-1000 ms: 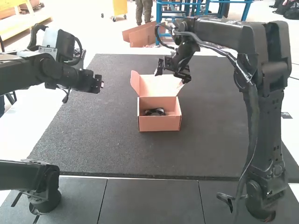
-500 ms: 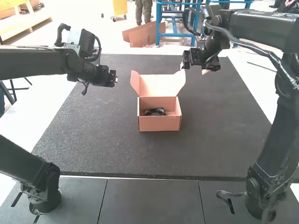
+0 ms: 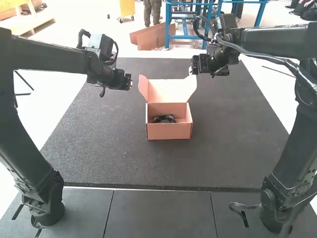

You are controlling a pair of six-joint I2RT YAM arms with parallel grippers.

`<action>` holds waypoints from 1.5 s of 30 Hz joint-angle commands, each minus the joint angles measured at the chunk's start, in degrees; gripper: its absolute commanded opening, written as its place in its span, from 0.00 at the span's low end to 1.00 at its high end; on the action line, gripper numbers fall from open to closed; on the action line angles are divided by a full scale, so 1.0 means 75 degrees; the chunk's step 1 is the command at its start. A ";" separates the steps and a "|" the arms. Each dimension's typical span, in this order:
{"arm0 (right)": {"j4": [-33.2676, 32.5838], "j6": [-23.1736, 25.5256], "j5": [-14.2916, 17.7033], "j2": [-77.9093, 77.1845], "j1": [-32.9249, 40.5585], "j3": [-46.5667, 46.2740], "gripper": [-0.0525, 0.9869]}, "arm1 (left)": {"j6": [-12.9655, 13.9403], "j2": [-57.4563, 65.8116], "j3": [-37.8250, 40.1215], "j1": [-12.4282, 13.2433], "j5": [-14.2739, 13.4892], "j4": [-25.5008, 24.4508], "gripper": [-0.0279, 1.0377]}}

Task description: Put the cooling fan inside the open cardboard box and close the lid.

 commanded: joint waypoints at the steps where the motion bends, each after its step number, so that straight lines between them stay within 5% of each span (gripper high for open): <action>1: 0.0038 -0.0044 0.0067 0.0358 -0.0005 0.0411 0.92 | -0.0091 0.0223 0.0421 -0.0044 -0.0059 0.0097 0.94; 25: -0.0888 0.0108 -0.0425 0.1788 -0.0075 0.2063 0.89 | -0.0244 0.1125 0.1253 -0.0946 0.0023 0.0214 0.94; 33: -0.0841 0.0202 -0.0835 0.1917 -0.0075 0.2098 0.58 | -0.0267 0.1125 0.1265 -0.0946 0.0023 0.0179 0.94; 45: -0.0818 0.0319 -0.0741 0.1952 -0.0087 0.2110 0.42 | -0.0267 0.1125 0.1253 -0.0946 0.0023 0.0132 0.94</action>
